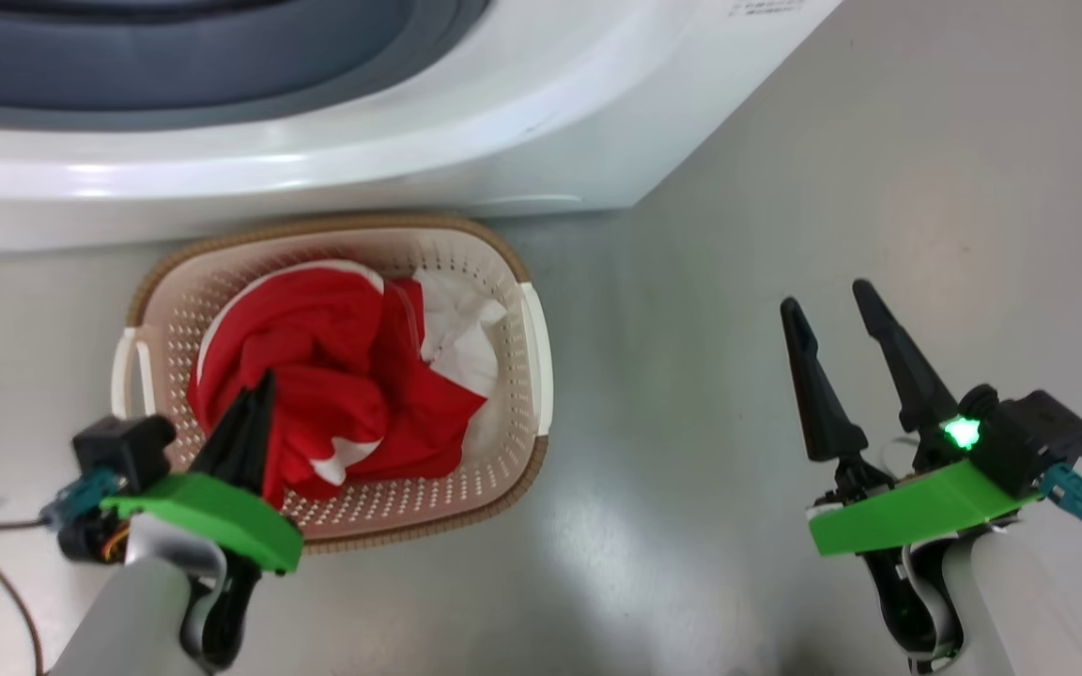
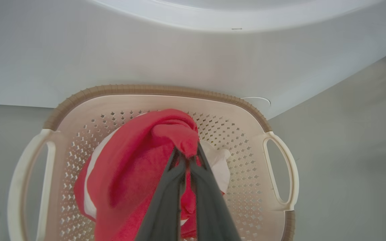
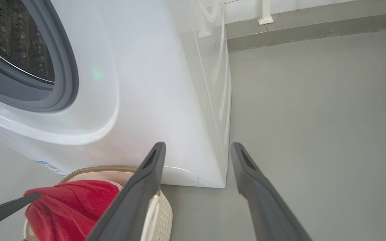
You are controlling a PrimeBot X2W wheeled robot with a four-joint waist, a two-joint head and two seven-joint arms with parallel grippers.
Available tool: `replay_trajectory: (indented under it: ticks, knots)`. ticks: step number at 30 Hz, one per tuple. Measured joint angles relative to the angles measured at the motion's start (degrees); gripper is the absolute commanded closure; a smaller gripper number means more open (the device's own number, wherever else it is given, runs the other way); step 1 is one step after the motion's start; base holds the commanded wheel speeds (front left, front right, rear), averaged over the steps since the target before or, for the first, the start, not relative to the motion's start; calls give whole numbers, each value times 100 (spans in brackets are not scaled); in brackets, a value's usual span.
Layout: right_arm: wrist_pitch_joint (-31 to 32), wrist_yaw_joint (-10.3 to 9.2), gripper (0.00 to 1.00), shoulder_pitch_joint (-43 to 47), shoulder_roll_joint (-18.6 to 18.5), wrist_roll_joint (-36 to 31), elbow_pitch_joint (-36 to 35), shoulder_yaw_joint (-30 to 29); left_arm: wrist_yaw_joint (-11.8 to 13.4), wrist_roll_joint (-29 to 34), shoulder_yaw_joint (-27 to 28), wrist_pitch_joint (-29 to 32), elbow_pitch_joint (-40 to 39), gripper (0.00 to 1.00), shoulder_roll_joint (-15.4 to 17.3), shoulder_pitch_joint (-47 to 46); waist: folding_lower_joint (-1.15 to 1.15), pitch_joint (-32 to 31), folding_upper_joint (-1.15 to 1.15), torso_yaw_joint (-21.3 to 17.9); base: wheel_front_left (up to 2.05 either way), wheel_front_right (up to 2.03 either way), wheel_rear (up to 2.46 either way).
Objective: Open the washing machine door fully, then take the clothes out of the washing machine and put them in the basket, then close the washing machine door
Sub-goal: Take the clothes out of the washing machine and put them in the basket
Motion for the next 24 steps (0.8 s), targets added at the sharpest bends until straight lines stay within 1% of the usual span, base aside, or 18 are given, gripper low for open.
replay_trajectory:
  ticks: [4,13,21,22,23,24]
  knots:
    - [0,0,0,-141,-1,0,-33,20,0,-124,-339,0,365,100,12,-403,0,216,0,-15,0,0,0]
    - [0,0,0,-358,-3,0,-68,145,0,-409,-801,0,1092,100,192,-1021,0,609,0,-95,0,0,0]
    - [0,-1,0,-363,-3,0,-76,151,0,-650,-1054,0,1338,100,252,-1269,0,742,0,-145,0,0,0]
    - [0,0,0,-363,-3,0,-76,149,0,-675,-1082,0,1360,96,263,-1301,0,740,0,-143,0,0,0]
    - [0,0,0,-364,-3,0,-76,149,0,-701,-1095,-1,1369,73,272,-1325,0,735,0,-140,0,0,0]
    - [0,0,0,-364,-3,0,-75,147,0,-716,-1102,-1,1369,61,279,-1334,0,727,0,-136,0,0,0]
